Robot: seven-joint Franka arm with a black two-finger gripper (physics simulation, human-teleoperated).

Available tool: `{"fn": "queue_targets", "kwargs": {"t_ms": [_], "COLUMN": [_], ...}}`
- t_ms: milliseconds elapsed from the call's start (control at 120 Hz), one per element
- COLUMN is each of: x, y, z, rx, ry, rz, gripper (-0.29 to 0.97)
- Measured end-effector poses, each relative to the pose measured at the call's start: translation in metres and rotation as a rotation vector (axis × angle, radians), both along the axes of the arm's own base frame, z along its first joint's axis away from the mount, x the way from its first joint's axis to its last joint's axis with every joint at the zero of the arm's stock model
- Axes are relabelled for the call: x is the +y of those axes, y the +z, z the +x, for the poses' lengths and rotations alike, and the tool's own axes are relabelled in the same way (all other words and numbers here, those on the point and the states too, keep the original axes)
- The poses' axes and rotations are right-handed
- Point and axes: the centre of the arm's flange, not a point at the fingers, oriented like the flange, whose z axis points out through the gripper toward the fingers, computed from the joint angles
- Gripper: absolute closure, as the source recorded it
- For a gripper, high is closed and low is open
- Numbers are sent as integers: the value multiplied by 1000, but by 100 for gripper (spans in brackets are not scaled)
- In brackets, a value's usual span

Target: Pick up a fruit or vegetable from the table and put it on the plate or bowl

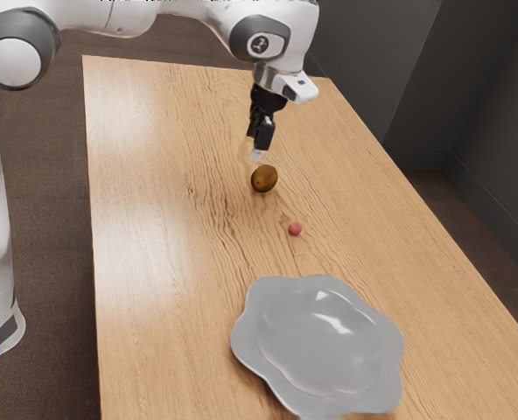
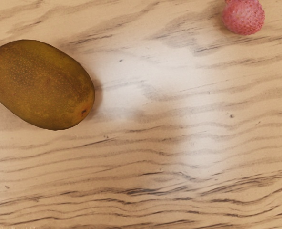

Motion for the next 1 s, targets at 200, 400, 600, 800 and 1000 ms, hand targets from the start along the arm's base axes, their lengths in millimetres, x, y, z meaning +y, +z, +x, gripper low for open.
{"fn": "queue_targets", "kwargs": {"t_ms": [200, 400, 600, 800, 1000], "x": [-22, -14, 46, 18, 35], "y": [-13, -15, -25, -36, -45], "z": [33, 32, 16, 18, 11], "rx": [3, 18, 57, 102, 129], "ry": [187, 470, 835, 989, 1149], "rz": [-46, -75, -96, -94, -75], "gripper": [0, 0, 0, 0, 0]}}
